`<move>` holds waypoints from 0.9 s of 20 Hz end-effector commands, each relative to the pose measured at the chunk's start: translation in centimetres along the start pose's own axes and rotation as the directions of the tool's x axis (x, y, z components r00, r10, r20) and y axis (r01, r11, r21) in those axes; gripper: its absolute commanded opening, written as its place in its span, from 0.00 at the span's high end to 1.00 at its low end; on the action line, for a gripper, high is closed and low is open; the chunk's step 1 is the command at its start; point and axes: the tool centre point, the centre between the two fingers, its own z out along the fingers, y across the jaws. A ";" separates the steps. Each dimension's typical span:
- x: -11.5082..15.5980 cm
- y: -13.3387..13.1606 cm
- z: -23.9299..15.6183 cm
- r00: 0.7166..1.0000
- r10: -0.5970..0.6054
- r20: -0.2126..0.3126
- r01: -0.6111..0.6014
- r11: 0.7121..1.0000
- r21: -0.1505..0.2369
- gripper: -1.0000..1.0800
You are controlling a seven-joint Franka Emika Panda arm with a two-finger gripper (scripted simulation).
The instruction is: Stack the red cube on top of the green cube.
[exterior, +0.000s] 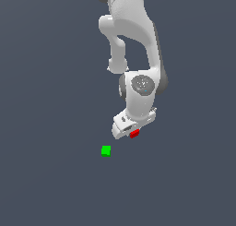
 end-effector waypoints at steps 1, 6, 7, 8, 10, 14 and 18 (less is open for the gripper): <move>-0.1 2.6 0.6 1.000 0.000 -0.001 0.000 1.000 0.000 1.00; -0.2 7.9 1.8 1.000 0.000 -0.001 0.000 1.000 0.000 1.00; -0.1 8.7 2.1 1.000 0.000 0.000 0.000 1.000 0.000 1.00; -0.1 9.5 2.3 1.000 0.000 0.000 0.000 1.000 0.000 1.00; -0.1 10.9 2.6 1.000 0.000 0.000 0.000 1.000 0.000 1.00; 0.0 12.9 3.0 1.000 0.000 0.000 0.000 1.000 0.000 1.00; 0.0 14.1 3.3 1.000 0.000 0.000 0.000 1.000 0.000 1.00</move>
